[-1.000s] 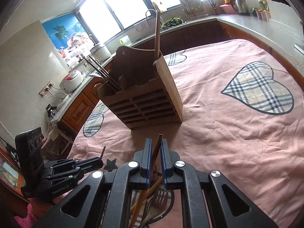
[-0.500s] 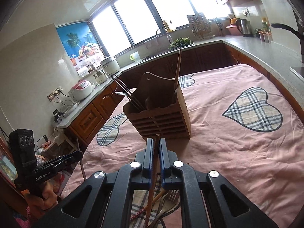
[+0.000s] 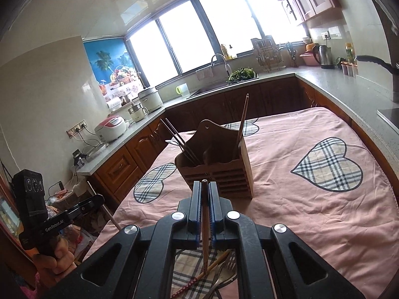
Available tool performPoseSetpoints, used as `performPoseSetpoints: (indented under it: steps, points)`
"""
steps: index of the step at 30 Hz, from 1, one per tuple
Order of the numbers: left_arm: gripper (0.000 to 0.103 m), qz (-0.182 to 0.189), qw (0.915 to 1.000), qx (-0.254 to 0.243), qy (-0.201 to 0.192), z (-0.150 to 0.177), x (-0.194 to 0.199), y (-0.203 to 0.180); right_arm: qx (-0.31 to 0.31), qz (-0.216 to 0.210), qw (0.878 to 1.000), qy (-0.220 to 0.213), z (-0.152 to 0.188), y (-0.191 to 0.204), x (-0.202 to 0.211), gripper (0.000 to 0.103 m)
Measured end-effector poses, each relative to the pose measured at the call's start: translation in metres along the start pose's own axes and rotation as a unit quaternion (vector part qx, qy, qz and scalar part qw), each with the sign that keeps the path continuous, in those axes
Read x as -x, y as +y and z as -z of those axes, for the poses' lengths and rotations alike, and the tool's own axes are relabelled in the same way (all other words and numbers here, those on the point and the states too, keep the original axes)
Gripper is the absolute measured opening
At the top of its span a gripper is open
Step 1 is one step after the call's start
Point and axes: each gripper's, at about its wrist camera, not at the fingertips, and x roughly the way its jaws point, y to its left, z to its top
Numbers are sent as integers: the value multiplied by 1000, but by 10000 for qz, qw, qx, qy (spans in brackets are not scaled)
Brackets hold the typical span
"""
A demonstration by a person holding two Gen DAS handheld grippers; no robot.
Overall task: Organize utensils
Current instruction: 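Lift both chopsticks and carry them over the wooden caddy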
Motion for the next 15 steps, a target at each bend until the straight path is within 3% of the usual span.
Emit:
performPoseSetpoints:
  steps: [15]
  points:
    - [4,-7,9984,108,-555,-35,4,0,-18,5,9991,-418,-22,-2,7,5]
